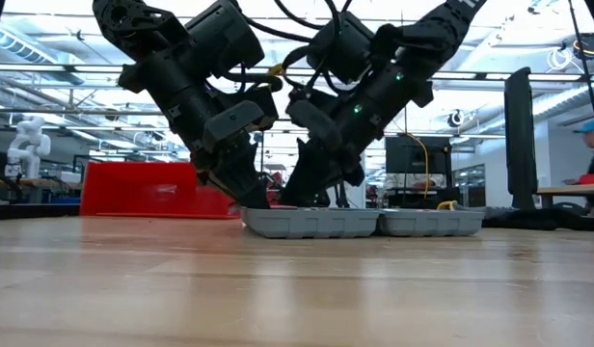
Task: Prefit tool cases
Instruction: Put the orange hex key set into the gray pre-fit tool case
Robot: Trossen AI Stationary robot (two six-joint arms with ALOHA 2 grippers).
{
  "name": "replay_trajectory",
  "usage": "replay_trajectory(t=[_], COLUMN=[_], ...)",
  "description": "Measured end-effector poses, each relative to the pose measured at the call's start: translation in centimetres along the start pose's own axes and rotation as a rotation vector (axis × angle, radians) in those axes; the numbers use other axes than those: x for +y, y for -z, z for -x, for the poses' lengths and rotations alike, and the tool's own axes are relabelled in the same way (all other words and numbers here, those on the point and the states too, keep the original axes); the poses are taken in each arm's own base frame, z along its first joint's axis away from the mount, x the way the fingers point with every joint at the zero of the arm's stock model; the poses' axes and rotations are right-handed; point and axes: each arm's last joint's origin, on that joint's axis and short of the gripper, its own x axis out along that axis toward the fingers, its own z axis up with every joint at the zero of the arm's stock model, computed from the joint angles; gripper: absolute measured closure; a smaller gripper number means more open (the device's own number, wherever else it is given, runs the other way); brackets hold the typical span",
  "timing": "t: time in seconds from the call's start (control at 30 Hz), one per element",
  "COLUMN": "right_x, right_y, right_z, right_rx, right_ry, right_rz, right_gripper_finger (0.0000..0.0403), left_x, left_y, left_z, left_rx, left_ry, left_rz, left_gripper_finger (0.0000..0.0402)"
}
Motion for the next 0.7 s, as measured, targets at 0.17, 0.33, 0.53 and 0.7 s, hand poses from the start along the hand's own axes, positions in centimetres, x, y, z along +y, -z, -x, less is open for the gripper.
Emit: replay_trajectory(t=[0.17,0.33,0.53,0.7], right_x=[0.0,-0.1,-0.3,-0.2], right_y=[0.3,0.8,1.3,0.4], right_z=[-0.6,-1.5,-2.3,-0.5], right_rx=[-0.002,0.004,0.019,0.006], right_ry=[-0.005,0.005,0.022,0.027], right_rz=[0.000,-0.013,-0.008,0.027], right_gripper_finger=[0.0403,0.0403,0.0403,0.0403], left_x=[0.0,0.0,0.0,-0.1], left_y=[0.0,0.0,0.1,-0.3], left_z=[0.0,0.0,0.0,0.3], left_rx=[0.000,-0.001,0.000,-0.031], left_ry=[-0.001,-0.003,-0.007,-0.006], left_rz=[0.000,0.002,0.002,-0.012], left_gripper_finger=[0.0401,0.0401,0.0401,0.0401])
